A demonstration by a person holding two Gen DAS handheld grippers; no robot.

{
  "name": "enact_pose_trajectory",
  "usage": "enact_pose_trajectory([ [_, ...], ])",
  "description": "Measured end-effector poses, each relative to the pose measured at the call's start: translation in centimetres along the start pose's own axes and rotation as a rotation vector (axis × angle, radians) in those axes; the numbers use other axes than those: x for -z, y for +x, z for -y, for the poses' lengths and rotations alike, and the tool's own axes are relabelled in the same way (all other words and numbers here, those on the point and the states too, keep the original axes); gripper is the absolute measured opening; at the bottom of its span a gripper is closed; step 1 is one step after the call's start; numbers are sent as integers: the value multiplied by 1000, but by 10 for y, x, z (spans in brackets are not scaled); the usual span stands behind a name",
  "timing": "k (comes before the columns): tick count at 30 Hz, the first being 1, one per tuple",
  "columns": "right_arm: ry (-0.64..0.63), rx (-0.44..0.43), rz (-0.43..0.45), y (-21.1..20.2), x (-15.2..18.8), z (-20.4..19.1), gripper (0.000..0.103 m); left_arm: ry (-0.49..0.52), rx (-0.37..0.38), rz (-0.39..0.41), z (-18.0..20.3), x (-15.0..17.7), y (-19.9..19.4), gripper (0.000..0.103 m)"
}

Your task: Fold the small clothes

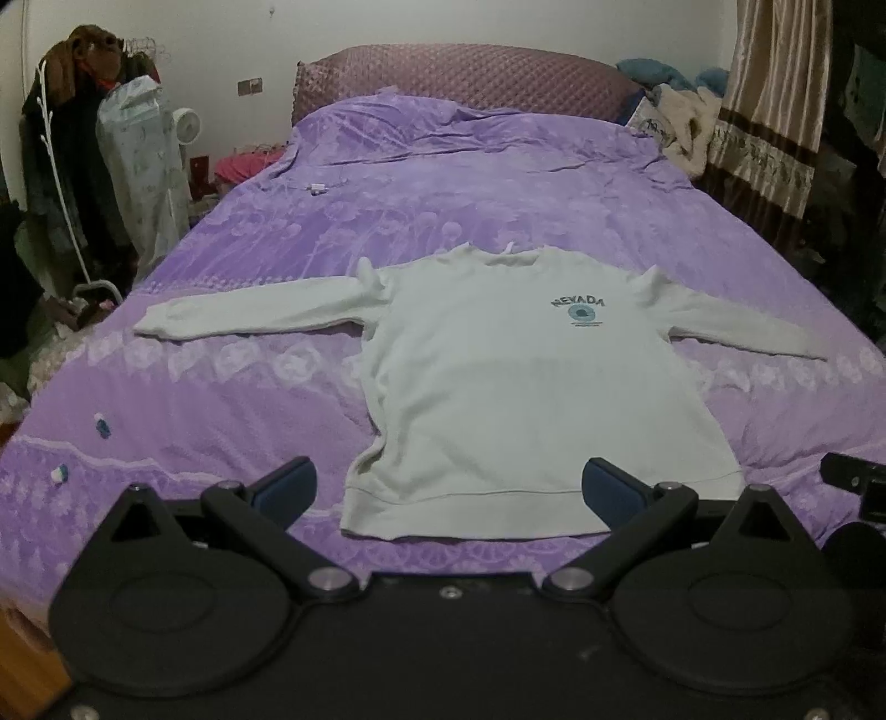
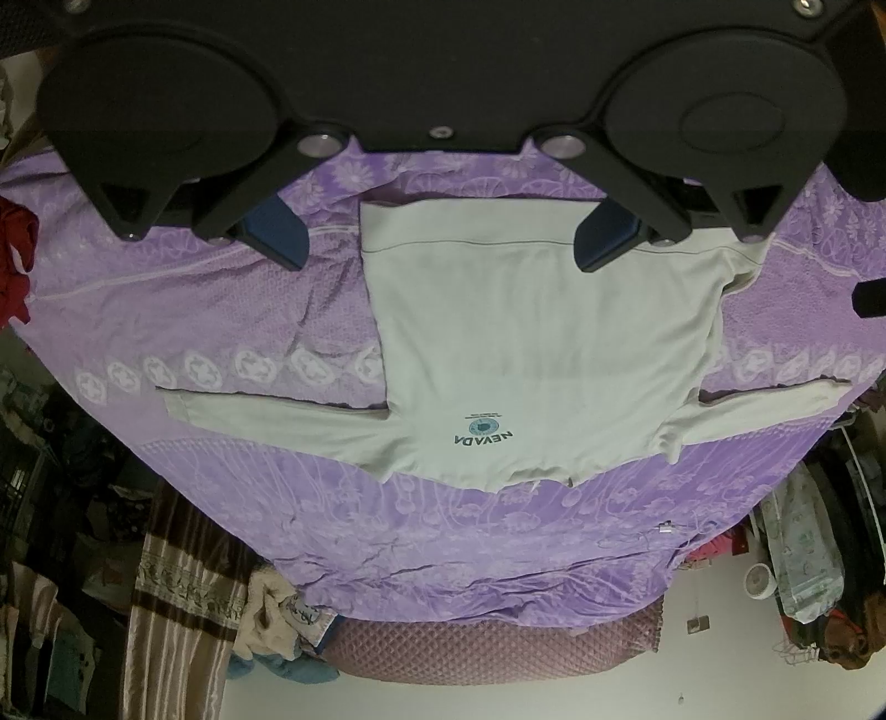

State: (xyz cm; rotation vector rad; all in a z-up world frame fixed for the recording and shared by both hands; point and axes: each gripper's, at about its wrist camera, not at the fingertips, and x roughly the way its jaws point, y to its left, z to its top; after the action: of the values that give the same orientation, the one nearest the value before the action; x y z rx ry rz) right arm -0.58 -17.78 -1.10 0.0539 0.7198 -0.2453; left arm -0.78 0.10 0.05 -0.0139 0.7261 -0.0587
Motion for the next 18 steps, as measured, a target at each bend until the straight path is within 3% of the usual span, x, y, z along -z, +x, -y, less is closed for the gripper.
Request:
enact_pose_trajectory([
  [12,-3,0,1,0,1,0,102,-33,16,-15,-4,0,4,103],
  [18,-1,-1,1,0,2,0,102,-3,1,-19,0,1,3,103],
])
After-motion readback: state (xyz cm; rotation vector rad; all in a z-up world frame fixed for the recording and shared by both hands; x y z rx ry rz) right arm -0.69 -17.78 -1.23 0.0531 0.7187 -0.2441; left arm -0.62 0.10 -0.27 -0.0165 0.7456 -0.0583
